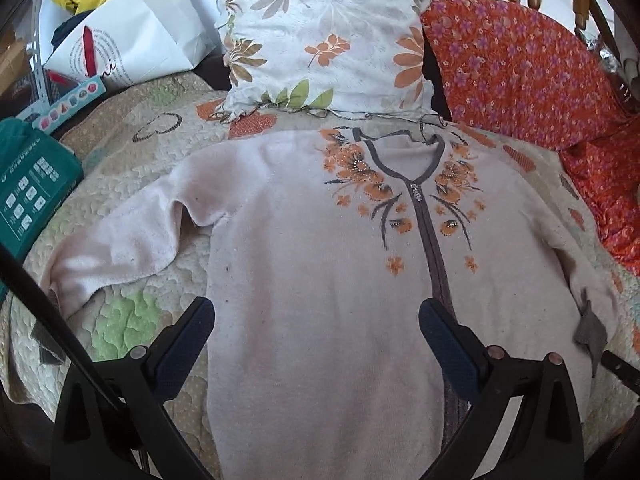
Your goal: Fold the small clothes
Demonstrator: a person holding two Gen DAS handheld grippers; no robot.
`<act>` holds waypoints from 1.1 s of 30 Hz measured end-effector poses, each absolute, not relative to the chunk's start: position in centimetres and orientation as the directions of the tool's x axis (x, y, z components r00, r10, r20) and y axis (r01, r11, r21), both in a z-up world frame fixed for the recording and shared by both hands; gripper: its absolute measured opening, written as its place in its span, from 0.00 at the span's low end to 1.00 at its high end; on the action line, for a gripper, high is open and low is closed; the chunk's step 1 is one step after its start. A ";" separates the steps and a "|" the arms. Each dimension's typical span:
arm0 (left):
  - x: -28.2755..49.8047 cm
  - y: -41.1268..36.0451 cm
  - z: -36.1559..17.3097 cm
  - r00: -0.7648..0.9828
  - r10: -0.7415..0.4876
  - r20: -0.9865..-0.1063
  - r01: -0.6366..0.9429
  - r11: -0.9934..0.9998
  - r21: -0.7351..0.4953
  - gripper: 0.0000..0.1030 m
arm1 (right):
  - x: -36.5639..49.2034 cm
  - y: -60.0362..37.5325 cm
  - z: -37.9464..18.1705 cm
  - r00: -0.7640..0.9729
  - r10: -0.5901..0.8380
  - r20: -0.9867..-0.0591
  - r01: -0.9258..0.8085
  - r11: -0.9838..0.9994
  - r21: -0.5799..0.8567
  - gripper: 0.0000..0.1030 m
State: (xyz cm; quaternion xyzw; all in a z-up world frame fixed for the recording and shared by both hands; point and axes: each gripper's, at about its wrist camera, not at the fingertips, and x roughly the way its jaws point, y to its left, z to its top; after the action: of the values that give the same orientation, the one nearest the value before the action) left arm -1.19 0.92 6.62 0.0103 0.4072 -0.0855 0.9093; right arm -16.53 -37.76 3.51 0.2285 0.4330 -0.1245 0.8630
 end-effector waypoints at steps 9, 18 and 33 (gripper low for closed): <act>-0.9 2.7 6.2 0.637 -0.137 -0.758 0.118 0.990 -0.080 0.99 | -13.6 -38.6 3.6 0.578 0.083 -0.811 0.413 0.828 0.379 0.05; -0.3 3.9 6.6 0.639 -0.157 -0.753 0.081 0.987 -0.137 0.99 | -13.9 -52.3 9.9 0.366 -0.441 -0.820 0.577 0.798 -0.171 0.05; -0.3 4.4 6.3 0.617 -0.187 -0.764 0.067 0.980 -0.186 0.99 | -20.2 -56.3 8.1 0.532 -0.174 -0.829 0.709 0.626 0.324 0.43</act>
State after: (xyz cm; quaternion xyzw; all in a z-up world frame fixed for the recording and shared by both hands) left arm -0.29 4.38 6.31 -0.0698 0.4317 -0.0709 0.8965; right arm -20.21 -56.29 8.11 0.3354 0.3993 -0.2731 0.8084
